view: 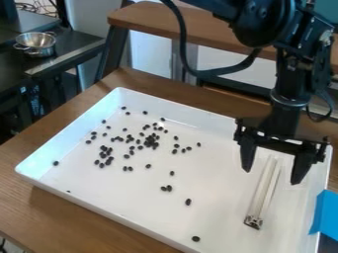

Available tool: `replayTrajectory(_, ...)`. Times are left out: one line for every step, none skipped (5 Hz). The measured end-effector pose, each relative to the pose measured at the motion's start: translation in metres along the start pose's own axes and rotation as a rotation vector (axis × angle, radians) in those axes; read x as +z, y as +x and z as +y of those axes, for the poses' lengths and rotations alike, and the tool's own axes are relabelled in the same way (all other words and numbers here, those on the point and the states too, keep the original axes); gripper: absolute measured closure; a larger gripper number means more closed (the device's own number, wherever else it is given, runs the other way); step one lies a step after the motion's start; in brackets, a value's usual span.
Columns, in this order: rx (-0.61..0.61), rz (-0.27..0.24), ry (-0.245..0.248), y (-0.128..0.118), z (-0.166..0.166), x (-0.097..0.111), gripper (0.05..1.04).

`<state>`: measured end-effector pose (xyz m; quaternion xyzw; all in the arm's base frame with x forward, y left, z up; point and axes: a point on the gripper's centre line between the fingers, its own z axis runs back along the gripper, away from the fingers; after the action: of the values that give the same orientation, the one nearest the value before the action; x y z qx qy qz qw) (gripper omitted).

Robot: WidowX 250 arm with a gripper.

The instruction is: Sweep into pile

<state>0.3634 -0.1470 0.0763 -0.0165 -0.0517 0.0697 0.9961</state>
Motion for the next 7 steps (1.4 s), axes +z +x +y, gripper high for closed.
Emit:
replayTrajectory(-0.002,0.035,0.016,-0.004,0.001,-0.015,0.085)
replayTrajectory(-0.031,0.040,-0.006,-0.003,0.000,-0.017,0.085)
replayTrajectory(-0.059,0.030,-0.044,0.005,0.006,-0.016,0.085)
replayTrajectory(-0.080,0.027,-0.071,0.009,0.009,-0.016,0.085)
replayTrajectory(-0.074,0.029,-0.065,0.011,0.013,-0.022,0.085)
replayTrajectory(-0.071,0.030,-0.050,0.009,0.015,-0.032,0.085)
replayTrajectory(-0.074,0.037,-0.020,0.008,0.017,-0.043,0.085)
